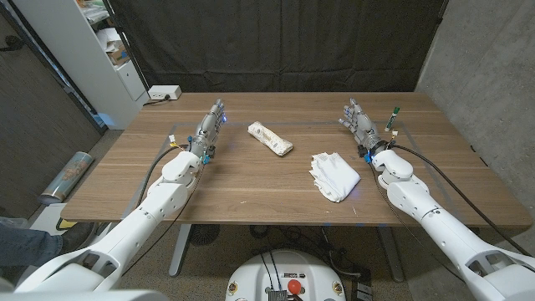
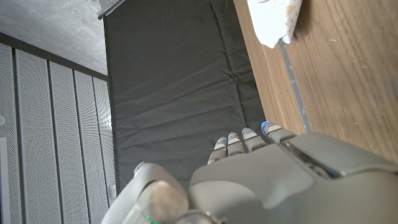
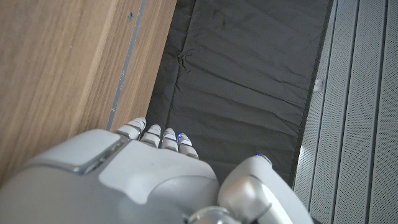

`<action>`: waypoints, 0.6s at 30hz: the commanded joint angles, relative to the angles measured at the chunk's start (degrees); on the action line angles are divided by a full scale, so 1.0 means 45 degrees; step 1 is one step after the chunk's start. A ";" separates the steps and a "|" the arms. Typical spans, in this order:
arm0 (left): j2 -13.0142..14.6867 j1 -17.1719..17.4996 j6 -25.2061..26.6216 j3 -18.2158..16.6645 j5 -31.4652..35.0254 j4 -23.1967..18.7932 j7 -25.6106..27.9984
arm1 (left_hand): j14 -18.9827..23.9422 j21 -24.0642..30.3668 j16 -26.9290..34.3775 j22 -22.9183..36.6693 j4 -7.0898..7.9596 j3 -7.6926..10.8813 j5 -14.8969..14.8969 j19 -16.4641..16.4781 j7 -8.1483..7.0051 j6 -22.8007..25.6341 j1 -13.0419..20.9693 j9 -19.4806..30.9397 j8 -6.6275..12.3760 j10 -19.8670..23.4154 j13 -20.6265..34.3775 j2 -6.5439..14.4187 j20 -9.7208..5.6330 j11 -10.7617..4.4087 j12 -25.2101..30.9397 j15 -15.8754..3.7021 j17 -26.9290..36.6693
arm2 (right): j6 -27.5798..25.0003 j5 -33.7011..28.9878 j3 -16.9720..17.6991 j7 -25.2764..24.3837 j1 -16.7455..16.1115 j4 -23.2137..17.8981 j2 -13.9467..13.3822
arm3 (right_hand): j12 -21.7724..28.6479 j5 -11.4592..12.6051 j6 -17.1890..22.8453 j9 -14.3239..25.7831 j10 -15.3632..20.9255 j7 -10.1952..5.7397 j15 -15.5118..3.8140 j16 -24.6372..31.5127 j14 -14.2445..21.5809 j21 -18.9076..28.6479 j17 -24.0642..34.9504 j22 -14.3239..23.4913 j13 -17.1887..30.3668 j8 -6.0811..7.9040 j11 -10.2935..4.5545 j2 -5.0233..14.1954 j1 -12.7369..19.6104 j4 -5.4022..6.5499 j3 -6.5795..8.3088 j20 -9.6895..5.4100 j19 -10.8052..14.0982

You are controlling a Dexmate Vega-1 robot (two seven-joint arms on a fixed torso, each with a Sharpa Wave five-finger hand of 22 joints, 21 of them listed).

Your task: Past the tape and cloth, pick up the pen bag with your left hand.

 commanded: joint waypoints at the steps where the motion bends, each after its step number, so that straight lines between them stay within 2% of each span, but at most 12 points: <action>1: -0.0771 0.0289 0.0452 -0.1193 0.0729 -0.0052 -0.0459 | -0.0121 0.0058 0.0048 0.0047 -0.0031 0.0078 0.0032 -0.0101 0.0019 -0.0066 0.0127 0.0035 0.0050 -0.0091 0.0037 0.0016 0.0040 -0.0033 0.0065 0.0004 0.0069 | -0.1285 -0.3585 0.3904 0.2192 -0.0404 -0.0199 0.3280 | 0.0083 0.0080 0.0106 0.0028 -0.0005 -0.0027 0.0114 0.0072 0.0033 0.0026 0.0022 0.0042 0.0024 0.0082 0.0135 0.0012 0.0092 0.0008 0.0081 -0.0005 0.0115; 9: -0.1034 0.0454 0.0773 -0.1598 0.1187 -0.0265 -0.0639 | -0.0113 0.0027 0.0047 0.0048 -0.0038 0.0070 0.0028 -0.0092 0.0008 -0.0056 0.0125 0.0035 0.0049 -0.0077 -0.0005 0.0028 0.0056 -0.0034 0.0072 -0.0002 0.0069 | -0.1560 -0.5183 0.5454 0.3316 -0.0254 -0.0210 0.4729 | 0.0093 0.0097 0.0130 0.0020 0.0031 -0.0020 0.0117 0.0078 0.0056 -0.0031 -0.0007 0.0044 -0.0005 0.0082 0.0133 0.0018 0.0077 0.0007 0.0064 0.0019 0.0131; 18: -0.1200 0.0610 0.0984 -0.1900 0.1546 -0.0468 -0.0728 | -0.0098 -0.0011 0.0049 0.0050 -0.0047 0.0063 0.0025 -0.0086 -0.0005 -0.0049 0.0127 0.0036 0.0046 -0.0066 -0.0052 0.0043 0.0069 -0.0027 0.0078 -0.0004 0.0070 | -0.1661 -0.6165 0.6434 0.4052 -0.0168 -0.0278 0.5569 | 0.0095 0.0112 0.0145 0.0014 0.0048 -0.0022 0.0113 0.0081 0.0068 -0.0083 -0.0034 0.0045 -0.0031 0.0079 0.0127 0.0027 0.0065 0.0005 0.0048 0.0025 0.0152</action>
